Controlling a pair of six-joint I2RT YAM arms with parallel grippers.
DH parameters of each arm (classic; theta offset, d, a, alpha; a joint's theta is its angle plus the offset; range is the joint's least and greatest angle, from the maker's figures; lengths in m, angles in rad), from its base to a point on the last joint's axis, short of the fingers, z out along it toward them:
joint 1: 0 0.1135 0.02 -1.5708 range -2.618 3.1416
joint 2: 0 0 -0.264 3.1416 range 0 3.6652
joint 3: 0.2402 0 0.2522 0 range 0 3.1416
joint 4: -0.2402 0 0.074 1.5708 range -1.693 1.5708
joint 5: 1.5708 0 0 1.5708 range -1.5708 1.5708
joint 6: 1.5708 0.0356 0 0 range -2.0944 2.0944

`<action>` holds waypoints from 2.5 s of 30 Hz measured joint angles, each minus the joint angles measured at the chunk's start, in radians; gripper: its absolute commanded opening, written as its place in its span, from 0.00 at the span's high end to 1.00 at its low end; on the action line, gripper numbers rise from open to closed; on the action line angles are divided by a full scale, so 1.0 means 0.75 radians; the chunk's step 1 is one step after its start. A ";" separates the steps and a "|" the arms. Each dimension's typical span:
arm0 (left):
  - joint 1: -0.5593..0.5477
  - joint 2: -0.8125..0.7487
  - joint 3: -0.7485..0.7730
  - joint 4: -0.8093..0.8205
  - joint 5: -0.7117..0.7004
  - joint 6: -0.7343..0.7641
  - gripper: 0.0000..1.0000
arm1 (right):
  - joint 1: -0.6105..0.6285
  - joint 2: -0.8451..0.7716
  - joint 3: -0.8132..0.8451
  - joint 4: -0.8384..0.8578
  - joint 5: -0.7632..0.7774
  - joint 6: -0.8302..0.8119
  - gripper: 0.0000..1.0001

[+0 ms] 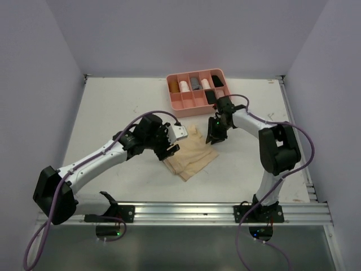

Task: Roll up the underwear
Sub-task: Fold the underwear

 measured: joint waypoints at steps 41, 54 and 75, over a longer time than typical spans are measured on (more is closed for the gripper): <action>-0.235 0.469 -0.018 -0.043 -0.025 -0.096 0.79 | 0.345 -0.512 -0.823 0.662 -0.082 0.870 1.00; -0.180 0.448 0.095 -0.082 0.002 -0.120 1.00 | 0.349 -0.432 -0.826 0.715 -0.083 0.854 1.00; -0.054 0.315 0.269 -0.096 -0.024 -0.408 1.00 | 0.697 -0.423 -1.124 1.485 0.359 1.442 1.00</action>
